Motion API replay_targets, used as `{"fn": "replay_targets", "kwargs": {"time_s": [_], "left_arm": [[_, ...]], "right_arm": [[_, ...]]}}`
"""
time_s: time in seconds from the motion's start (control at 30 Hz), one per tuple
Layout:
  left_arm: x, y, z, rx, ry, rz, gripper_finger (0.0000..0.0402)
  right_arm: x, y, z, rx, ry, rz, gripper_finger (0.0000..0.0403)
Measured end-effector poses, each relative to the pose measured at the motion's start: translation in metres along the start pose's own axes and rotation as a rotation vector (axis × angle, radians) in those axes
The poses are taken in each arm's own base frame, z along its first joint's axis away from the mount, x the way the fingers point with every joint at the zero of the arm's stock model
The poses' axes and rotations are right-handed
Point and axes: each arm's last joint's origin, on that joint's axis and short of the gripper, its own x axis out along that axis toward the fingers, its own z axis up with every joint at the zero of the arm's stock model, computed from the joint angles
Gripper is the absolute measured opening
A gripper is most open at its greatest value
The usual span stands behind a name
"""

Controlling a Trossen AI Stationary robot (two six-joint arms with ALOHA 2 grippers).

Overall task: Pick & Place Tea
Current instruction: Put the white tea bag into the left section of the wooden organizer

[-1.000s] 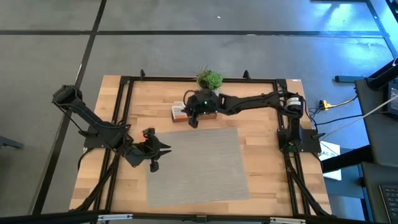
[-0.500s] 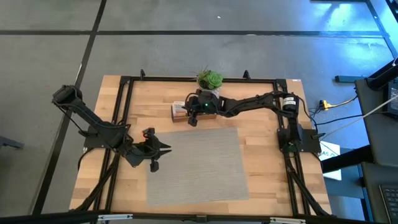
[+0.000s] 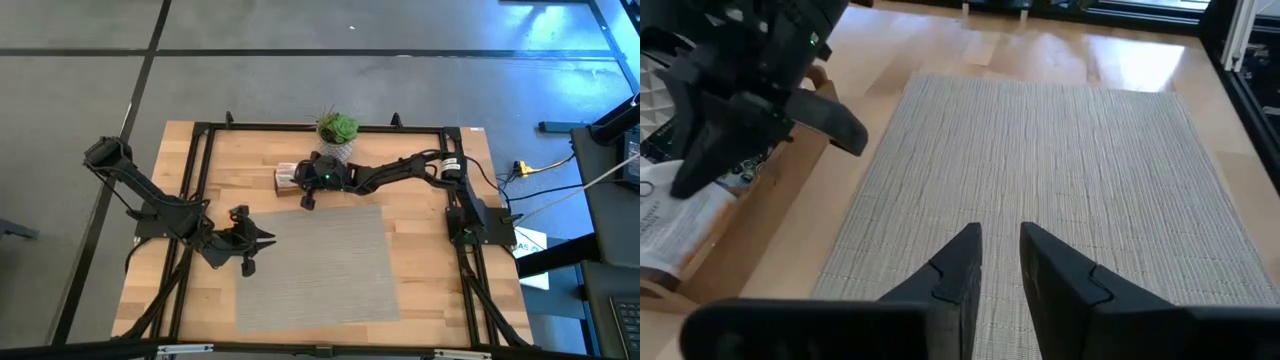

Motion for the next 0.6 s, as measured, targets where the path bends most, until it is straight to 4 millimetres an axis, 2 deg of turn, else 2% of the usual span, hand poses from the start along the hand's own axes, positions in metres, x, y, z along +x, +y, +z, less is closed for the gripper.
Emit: {"fn": "replay_targets", "kwargs": {"time_s": [0.6], "left_arm": [[0.000, 0.000, 0.000, -0.022, 0.001, -0.001, 0.0072]], "right_arm": [[0.007, 0.002, -0.015, 0.064, 0.056, 0.005, 0.0010]]}}
